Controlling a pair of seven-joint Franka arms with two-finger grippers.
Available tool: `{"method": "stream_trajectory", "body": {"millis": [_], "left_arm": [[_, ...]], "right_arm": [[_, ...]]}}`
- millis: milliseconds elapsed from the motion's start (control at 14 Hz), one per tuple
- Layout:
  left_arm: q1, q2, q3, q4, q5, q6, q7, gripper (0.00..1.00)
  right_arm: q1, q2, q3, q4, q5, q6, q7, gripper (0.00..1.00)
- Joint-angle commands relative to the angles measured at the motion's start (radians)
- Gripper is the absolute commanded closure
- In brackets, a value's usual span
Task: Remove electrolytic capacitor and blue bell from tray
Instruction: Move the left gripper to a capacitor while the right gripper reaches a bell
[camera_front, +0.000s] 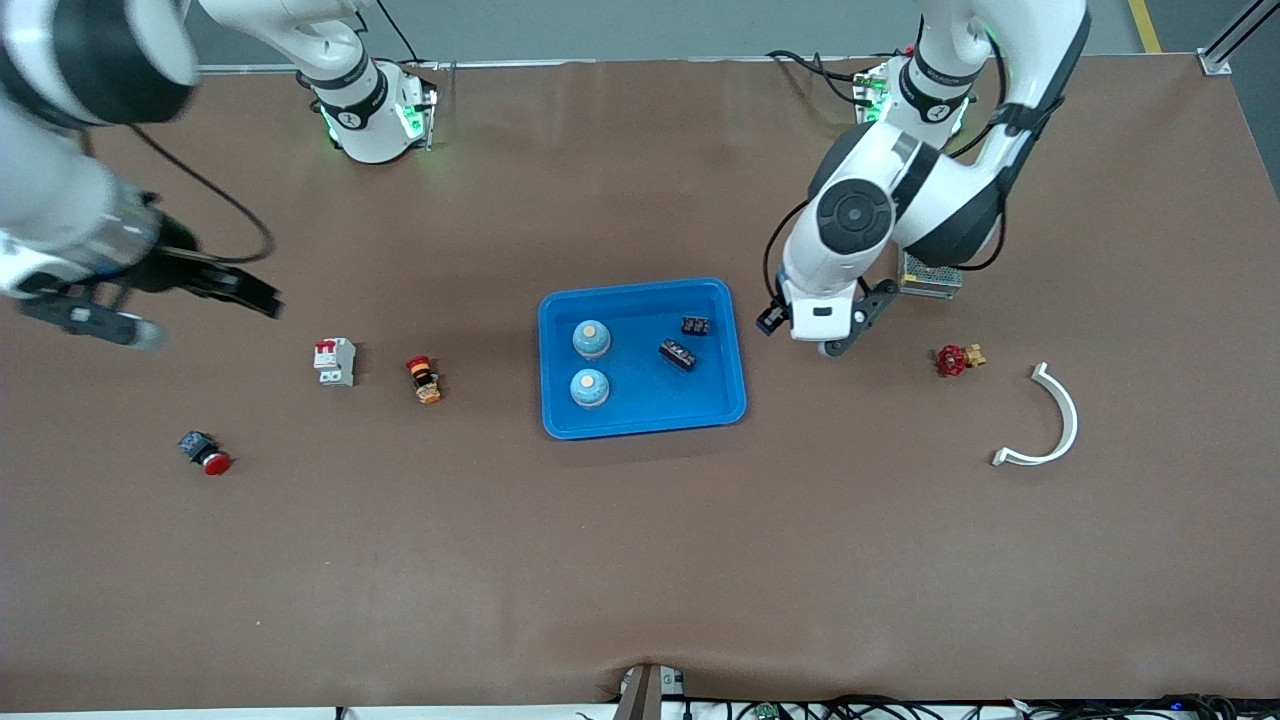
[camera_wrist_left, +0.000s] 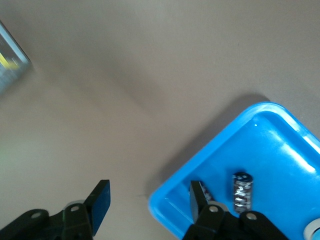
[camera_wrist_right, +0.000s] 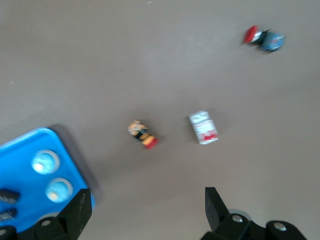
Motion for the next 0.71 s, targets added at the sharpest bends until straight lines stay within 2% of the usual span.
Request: {"method": "stream_trajectory", "body": {"millis": [0,214,356,641], "left_arm": [[-0.041,0.069,-0.001,0.010,-0.011,0.093,-0.157,0.27],[-0.075,0.123,0.001,0.016,-0.008,0.169,-0.248,0.24],[-0.086,0.158,0.001,0.016,-0.007,0.201,-0.305,0.24],[-0.104,0.226,0.001,0.021,-0.005,0.296,-0.435,0.24]], "right_arm": [[0.102,0.021,-0.010,-0.073,0.002,0.133,0.303,0.00],[0.159,0.107,-0.010,-0.077,0.001,0.236,0.678,0.00],[0.188,0.147,-0.010,-0.117,0.002,0.345,0.885,0.00],[0.270,0.275,-0.010,-0.150,0.002,0.520,1.143,0.00]]}}
